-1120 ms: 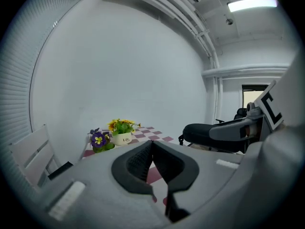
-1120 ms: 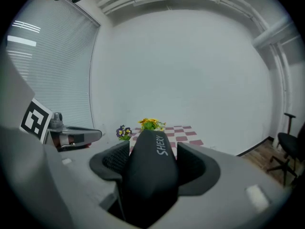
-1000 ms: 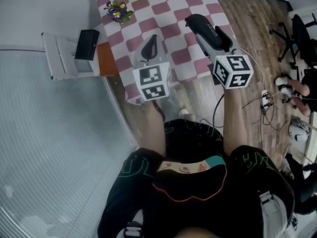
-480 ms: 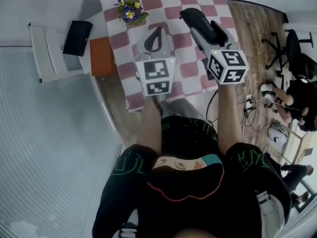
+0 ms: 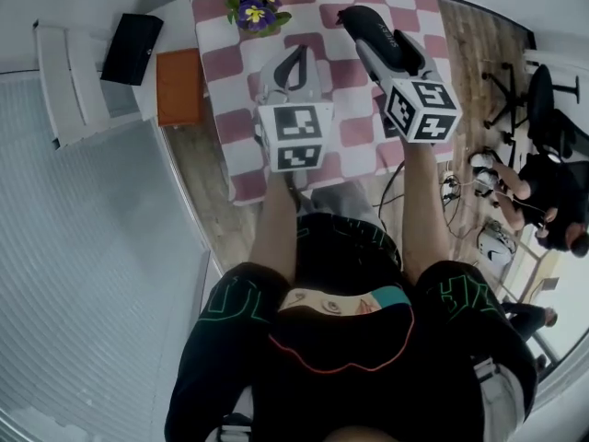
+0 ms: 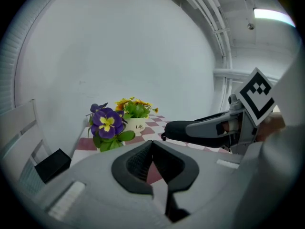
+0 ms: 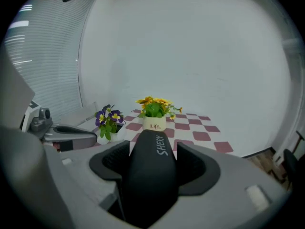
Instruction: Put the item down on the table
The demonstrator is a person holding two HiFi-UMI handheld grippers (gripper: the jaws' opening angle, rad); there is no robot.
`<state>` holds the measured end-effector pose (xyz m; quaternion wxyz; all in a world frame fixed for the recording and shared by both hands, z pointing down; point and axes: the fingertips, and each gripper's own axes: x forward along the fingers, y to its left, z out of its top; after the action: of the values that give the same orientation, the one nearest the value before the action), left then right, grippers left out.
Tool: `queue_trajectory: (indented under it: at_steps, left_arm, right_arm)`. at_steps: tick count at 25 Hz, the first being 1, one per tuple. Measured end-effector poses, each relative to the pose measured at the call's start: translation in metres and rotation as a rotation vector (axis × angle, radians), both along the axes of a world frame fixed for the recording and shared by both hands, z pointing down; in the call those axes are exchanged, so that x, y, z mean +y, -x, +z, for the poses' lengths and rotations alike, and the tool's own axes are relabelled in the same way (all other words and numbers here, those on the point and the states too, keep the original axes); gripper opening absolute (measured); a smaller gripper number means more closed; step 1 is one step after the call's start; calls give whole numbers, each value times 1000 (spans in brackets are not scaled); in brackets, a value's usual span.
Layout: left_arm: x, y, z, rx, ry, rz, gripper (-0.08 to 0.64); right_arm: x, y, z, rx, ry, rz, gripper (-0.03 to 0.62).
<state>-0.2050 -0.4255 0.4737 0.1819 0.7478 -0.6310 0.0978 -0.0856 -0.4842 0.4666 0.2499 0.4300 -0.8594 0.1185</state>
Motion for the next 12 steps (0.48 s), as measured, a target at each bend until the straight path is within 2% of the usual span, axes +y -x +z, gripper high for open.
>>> queue_trajectory:
  at_steps: [7, 12]
  left_arm:
    - [0, 15, 26, -3, 52, -14, 8]
    - [4, 17, 47, 11, 100, -29, 8]
  right_arm:
    - [-3, 4, 41, 30, 36, 16, 316]
    - [10, -5, 52, 13, 53, 25, 316]
